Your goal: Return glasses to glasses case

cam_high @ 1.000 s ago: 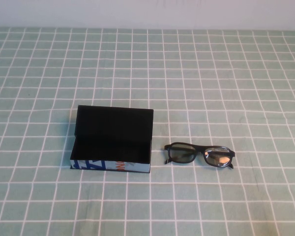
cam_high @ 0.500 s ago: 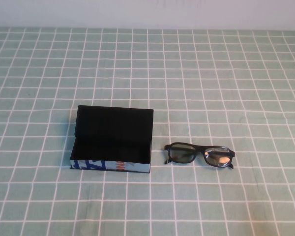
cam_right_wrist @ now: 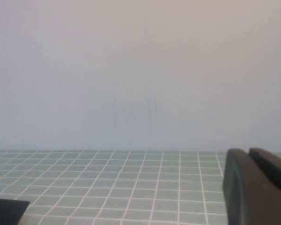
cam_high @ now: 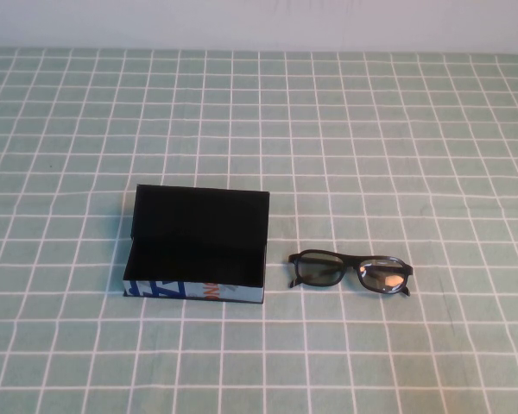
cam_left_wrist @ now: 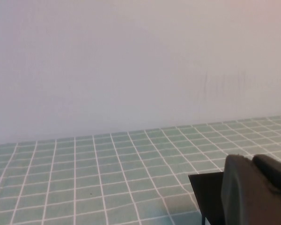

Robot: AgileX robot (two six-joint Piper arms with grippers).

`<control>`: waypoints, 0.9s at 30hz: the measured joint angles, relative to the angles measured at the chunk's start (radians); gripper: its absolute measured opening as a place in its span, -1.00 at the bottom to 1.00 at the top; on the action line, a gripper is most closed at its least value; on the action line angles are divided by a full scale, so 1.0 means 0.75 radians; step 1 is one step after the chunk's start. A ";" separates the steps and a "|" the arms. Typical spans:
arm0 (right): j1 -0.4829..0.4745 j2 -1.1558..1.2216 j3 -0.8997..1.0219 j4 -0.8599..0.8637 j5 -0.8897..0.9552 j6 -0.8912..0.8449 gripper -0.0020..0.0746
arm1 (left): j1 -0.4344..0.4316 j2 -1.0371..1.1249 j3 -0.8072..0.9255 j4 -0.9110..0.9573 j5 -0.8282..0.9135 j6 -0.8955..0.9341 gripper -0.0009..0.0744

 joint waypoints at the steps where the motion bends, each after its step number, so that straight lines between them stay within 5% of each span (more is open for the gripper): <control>1: 0.000 0.000 0.000 0.000 0.000 0.000 -0.98 | 0.000 0.000 0.000 0.000 -0.011 0.000 -0.97; 10: 0.000 0.000 0.000 0.000 -0.081 0.000 -0.98 | 0.000 0.000 0.000 0.000 -0.111 0.000 -0.97; 20: 0.000 0.000 -0.048 0.000 -0.543 0.075 -0.98 | 0.000 -0.003 0.000 -0.063 -0.834 -0.066 -0.97; 27: 0.000 0.000 -0.363 0.003 -0.394 0.168 -0.98 | 0.000 -0.003 -0.218 -0.272 -0.747 -0.074 -0.97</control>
